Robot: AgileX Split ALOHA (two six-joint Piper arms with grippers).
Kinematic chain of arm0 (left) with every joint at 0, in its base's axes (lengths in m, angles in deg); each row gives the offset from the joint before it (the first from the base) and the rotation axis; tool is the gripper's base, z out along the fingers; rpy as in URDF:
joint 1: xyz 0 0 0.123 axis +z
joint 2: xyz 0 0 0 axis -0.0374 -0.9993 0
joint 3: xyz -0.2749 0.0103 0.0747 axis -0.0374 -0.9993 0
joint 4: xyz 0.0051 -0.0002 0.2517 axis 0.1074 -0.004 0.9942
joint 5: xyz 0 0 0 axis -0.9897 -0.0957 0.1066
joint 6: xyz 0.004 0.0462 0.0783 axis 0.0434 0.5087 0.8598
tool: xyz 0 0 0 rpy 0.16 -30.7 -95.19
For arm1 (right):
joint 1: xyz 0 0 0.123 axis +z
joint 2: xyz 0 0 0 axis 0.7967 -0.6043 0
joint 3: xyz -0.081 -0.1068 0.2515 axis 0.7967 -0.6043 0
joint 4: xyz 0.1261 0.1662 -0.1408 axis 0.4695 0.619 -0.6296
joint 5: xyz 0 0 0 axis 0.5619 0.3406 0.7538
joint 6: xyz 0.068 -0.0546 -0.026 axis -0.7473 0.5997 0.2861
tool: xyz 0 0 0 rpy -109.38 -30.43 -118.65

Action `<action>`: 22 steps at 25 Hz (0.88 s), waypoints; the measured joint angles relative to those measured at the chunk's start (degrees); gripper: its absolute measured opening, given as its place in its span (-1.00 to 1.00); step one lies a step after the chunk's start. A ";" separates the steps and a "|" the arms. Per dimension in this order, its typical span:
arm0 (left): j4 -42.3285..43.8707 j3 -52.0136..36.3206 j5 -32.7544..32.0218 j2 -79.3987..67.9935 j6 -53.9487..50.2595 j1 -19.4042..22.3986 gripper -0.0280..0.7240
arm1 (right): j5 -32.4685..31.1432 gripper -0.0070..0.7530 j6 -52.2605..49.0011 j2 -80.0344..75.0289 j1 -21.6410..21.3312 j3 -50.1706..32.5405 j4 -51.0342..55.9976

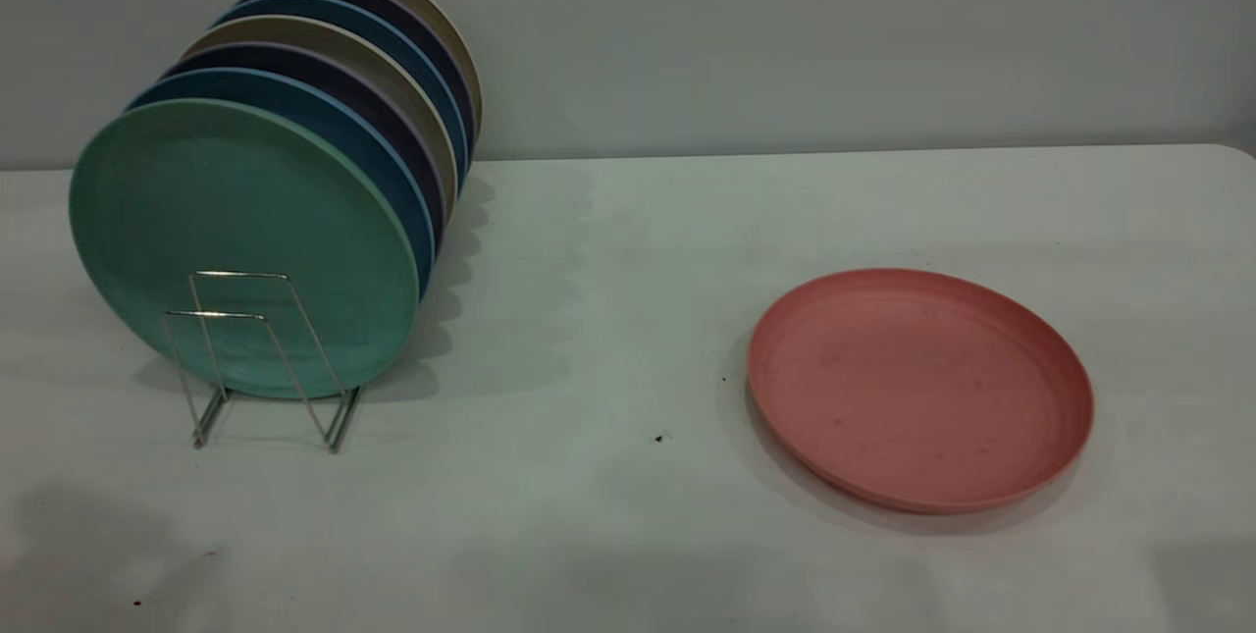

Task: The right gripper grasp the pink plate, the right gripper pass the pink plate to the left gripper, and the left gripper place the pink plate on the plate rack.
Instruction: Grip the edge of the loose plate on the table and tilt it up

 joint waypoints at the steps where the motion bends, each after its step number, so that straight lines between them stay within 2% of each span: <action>1: -2.20 0.71 0.31 -1.43 2.00 -0.64 0.64 | 1.25 0.49 1.13 -2.10 0.00 0.11 1.10; 6: -11.58 4.40 3.84 -10.05 11.09 -8.06 0.64 | 2.97 0.44 10.90 -14.90 0.00 1.87 11.82; 10: -13.76 7.59 5.04 -18.45 12.77 -14.24 0.64 | 1.41 0.43 25.14 -25.16 -0.62 5.57 24.91; 15: -14.01 12.10 6.13 -28.52 12.97 -19.99 0.64 | 0.41 0.43 37.01 -35.32 -6.04 10.31 40.09; 19: -14.11 14.32 7.78 -34.14 13.10 -22.40 0.64 | -3.19 0.43 43.77 -43.01 -11.25 14.36 46.12; 22: -15.17 15.29 10.33 -38.09 13.10 -23.63 0.64 | -4.36 0.43 46.72 -49.11 -13.27 17.20 48.79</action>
